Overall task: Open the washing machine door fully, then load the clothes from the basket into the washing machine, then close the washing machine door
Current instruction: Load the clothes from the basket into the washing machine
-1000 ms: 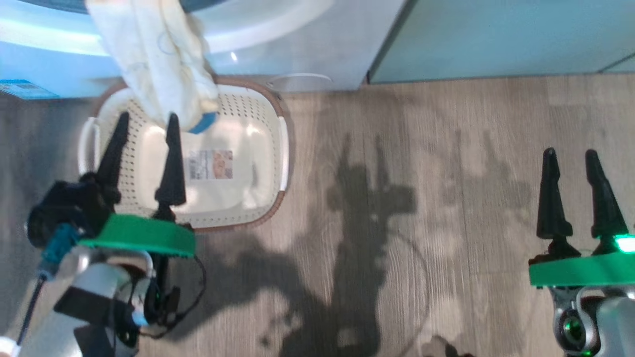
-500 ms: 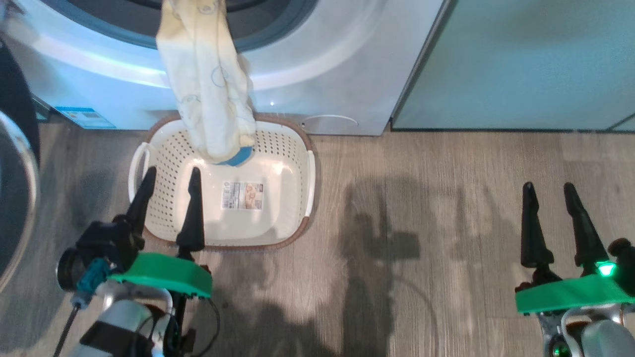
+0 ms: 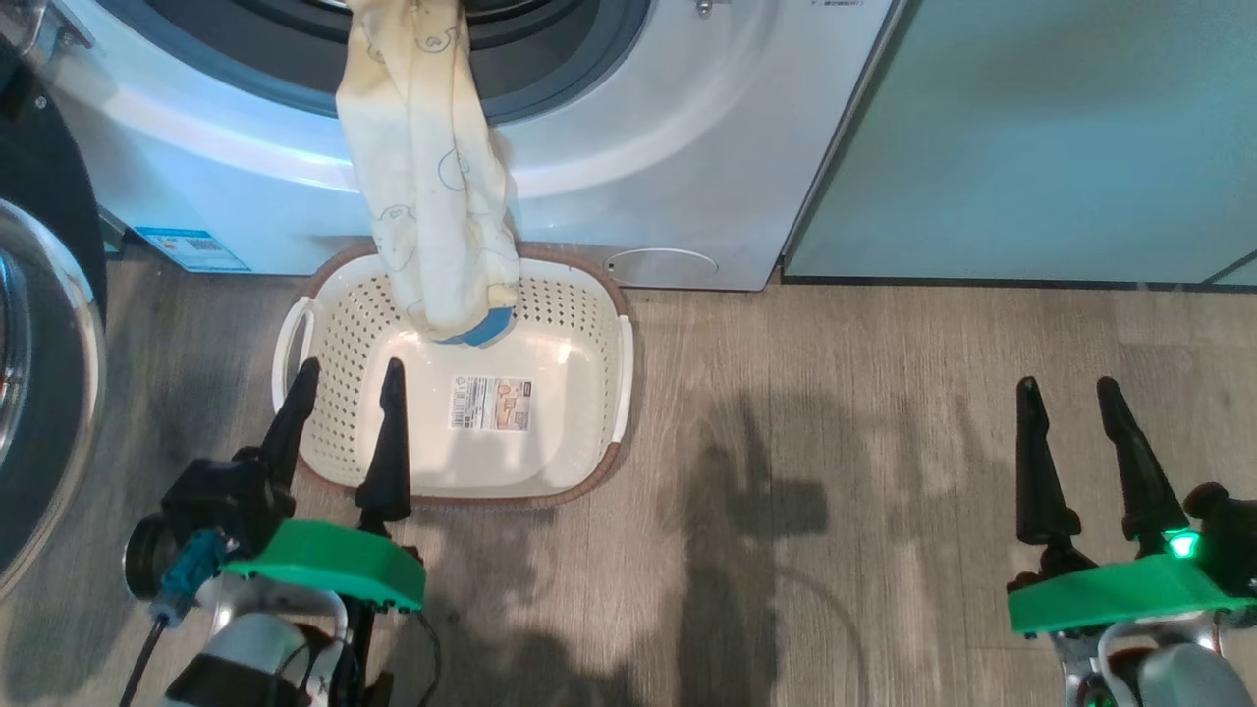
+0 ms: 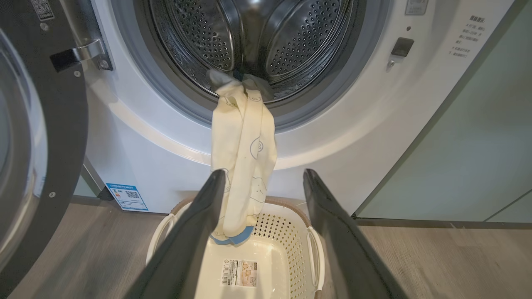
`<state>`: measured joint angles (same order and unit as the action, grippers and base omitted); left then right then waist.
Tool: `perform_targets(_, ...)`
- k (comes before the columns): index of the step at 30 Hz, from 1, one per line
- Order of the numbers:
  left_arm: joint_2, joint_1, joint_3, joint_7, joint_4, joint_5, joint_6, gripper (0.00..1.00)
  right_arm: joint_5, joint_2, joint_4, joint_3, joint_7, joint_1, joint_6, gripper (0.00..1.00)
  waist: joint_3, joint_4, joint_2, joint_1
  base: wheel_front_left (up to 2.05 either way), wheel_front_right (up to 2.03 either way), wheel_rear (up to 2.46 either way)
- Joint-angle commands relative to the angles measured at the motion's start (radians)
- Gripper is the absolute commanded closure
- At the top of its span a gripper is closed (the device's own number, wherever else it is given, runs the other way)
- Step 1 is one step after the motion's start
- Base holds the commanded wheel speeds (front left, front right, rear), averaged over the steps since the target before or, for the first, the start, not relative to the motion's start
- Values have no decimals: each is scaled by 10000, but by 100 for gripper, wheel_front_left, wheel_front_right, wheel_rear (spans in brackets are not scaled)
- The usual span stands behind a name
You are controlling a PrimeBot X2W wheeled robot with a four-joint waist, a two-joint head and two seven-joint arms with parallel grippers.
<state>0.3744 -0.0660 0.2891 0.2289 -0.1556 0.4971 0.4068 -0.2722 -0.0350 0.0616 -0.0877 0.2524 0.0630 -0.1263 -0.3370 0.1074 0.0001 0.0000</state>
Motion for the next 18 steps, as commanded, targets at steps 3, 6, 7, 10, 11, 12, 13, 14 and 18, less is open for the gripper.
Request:
perform_targets(3,136,-219,-402,67,-290,73,7,0,86,-152,-264,-227,94,-18,-44,0,-39,-41,-1,0,0,0,0)
perform_targets(6,117,-315,-381,77,-216,98,-41,0,96,-152,-274,-242,94,22,-44,0,-106,-67,-1,0,0,0,0)
perform_targets(7,115,-361,-373,76,-170,117,-71,0,95,-152,-282,-251,94,43,-44,0,-139,-68,-1,0,0,0,0)
perform_targets(10,99,-570,-373,76,63,211,-198,0,82,-152,-314,-273,94,126,-44,0,-273,-65,-1,0,0,0,0)
perform_targets(11,83,-659,-376,73,179,275,-265,0,76,-152,-325,-281,94,153,-44,0,-329,-58,-1,0,0,0,0)
perform_targets(12,89,-758,-378,72,319,301,-320,0,68,-152,-338,-292,94,182,-44,0,-394,-44,-1,0,0,0,0)
perform_targets(13,65,-866,-386,77,469,371,-399,0,59,-152,-346,-308,94,212,-44,0,-460,-22,-1,0,0,0,0)
perform_targets(14,45,-982,-388,82,642,434,-485,0,51,-152,-357,-321,94,242,-44,0,-538,-1,-1,0,0,0,0)
perform_targets(18,0,-1532,-354,118,1565,618,-914,0,-7,-152,-391,-390,94,415,-44,0,-933,156,-1,0,0,0,0)
